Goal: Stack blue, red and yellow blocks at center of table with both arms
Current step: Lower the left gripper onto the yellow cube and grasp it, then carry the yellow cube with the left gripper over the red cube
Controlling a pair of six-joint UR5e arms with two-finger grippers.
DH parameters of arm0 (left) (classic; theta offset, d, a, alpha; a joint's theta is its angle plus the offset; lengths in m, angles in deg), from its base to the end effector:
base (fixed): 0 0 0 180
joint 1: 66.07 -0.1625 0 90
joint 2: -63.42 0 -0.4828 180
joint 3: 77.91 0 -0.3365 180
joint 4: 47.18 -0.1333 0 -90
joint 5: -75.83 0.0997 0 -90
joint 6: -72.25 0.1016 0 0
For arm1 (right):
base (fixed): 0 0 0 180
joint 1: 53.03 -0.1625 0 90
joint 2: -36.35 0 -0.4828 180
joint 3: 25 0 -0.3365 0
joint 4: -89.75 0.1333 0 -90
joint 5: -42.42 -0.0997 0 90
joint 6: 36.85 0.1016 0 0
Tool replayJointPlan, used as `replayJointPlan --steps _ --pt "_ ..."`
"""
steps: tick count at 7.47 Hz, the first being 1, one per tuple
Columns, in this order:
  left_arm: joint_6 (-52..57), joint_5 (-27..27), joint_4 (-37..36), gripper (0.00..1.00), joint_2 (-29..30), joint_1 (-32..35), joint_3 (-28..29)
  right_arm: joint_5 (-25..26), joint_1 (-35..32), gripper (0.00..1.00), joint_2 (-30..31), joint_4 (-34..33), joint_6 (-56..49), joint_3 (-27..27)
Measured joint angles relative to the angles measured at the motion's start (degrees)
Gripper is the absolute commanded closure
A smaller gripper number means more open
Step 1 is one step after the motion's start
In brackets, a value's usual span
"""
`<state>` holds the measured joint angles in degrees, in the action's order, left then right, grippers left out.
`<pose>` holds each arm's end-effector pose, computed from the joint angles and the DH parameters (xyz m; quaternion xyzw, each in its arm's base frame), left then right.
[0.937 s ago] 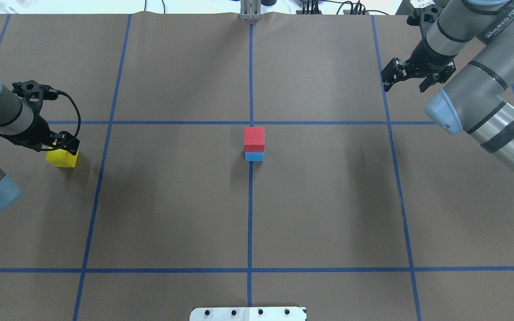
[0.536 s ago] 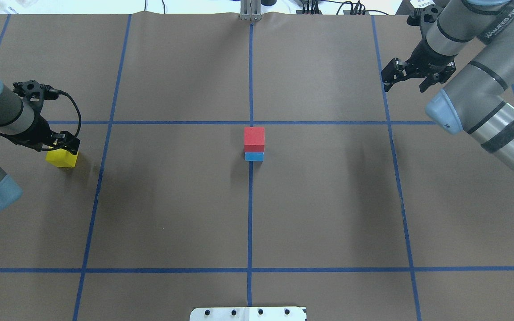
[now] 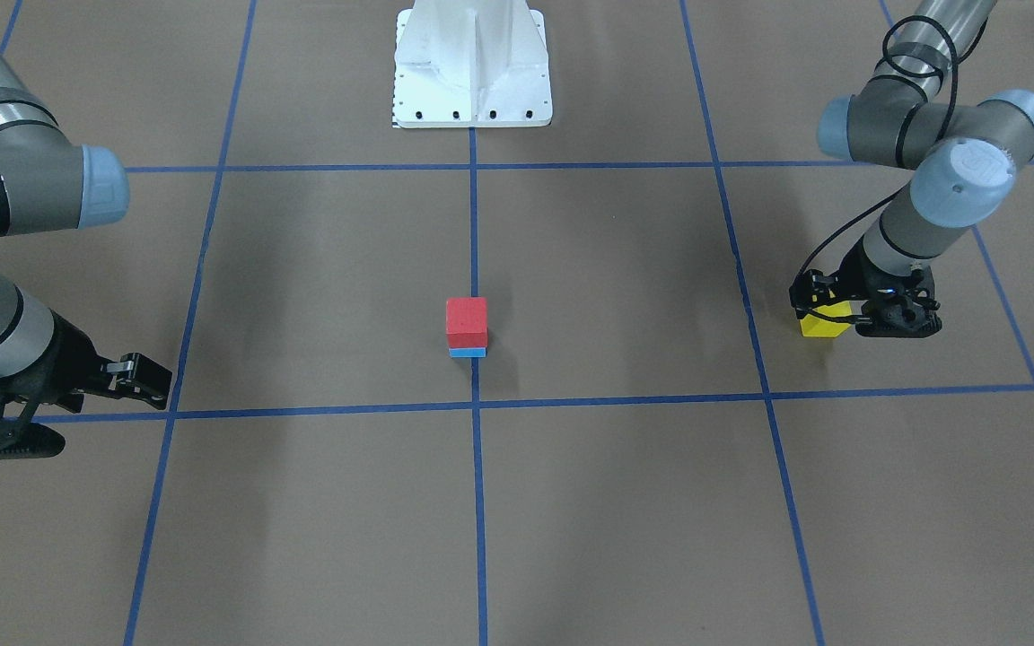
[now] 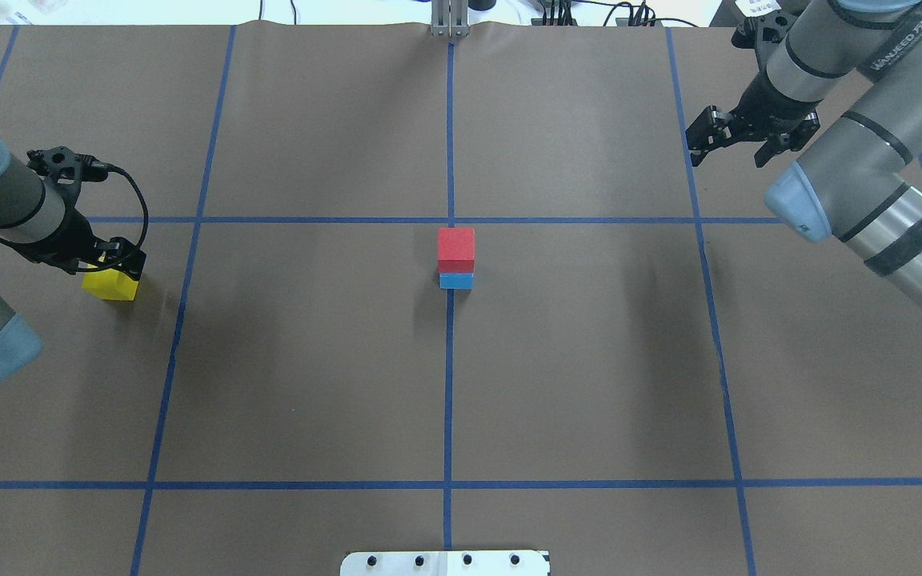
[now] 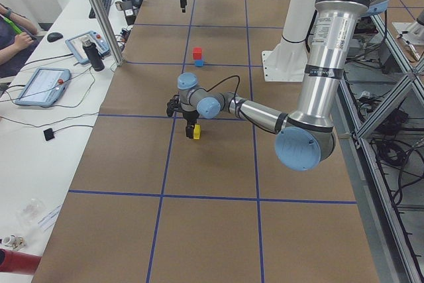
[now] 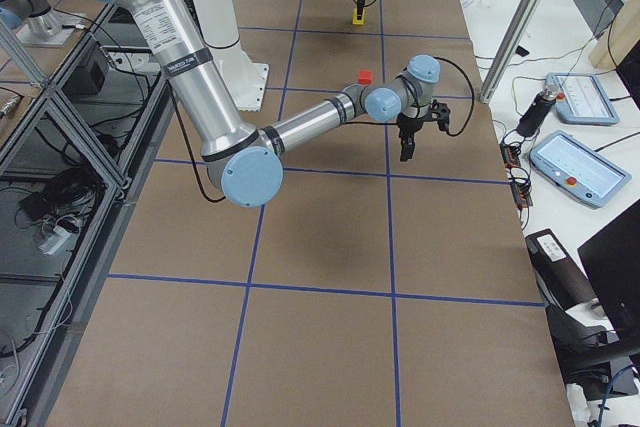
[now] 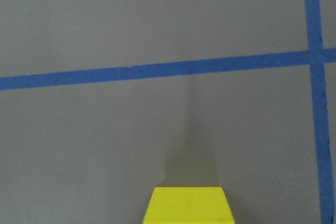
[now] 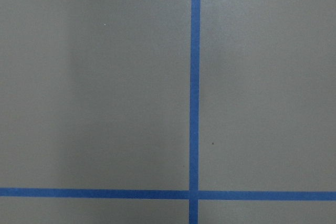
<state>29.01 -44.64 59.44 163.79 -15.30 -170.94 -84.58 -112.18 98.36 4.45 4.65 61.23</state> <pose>0.2809 -0.4734 0.5854 0.0206 0.3556 0.0354 0.9337 -0.2765 -0.6036 0.4736 0.0098 -0.3878 0.0063 0.9217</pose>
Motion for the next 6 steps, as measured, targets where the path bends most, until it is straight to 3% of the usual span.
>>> replayJointPlan --steps 1,2,4,5,6 --pt "0.0 0.0 0.0 0.04 0.0 0.0 0.0 0.0 0.0 0.0 0.0 0.0 0.0 0.0" --pt "0.0 0.0 0.0 0.23 0.0 -0.1 0.1 0.0 0.0 0.0 0.0 0.0 0.0 0.0" --pt "-0.2 -0.1 0.0 0.89 0.0 -0.1 0.1 0.3 0.0 0.01 0.1 0.0 0.1 0.0" --pt "-0.2 -0.1 -0.1 1.0 0.0 -0.1 0.0 0.4 0.0 0.01 0.1 0.0 0.1 0.1" --pt "-0.1 -0.2 -0.3 1.0 0.0 -0.1 -0.3 0.5 0.0 0.01 0.1 0.0 0.1 0.1"
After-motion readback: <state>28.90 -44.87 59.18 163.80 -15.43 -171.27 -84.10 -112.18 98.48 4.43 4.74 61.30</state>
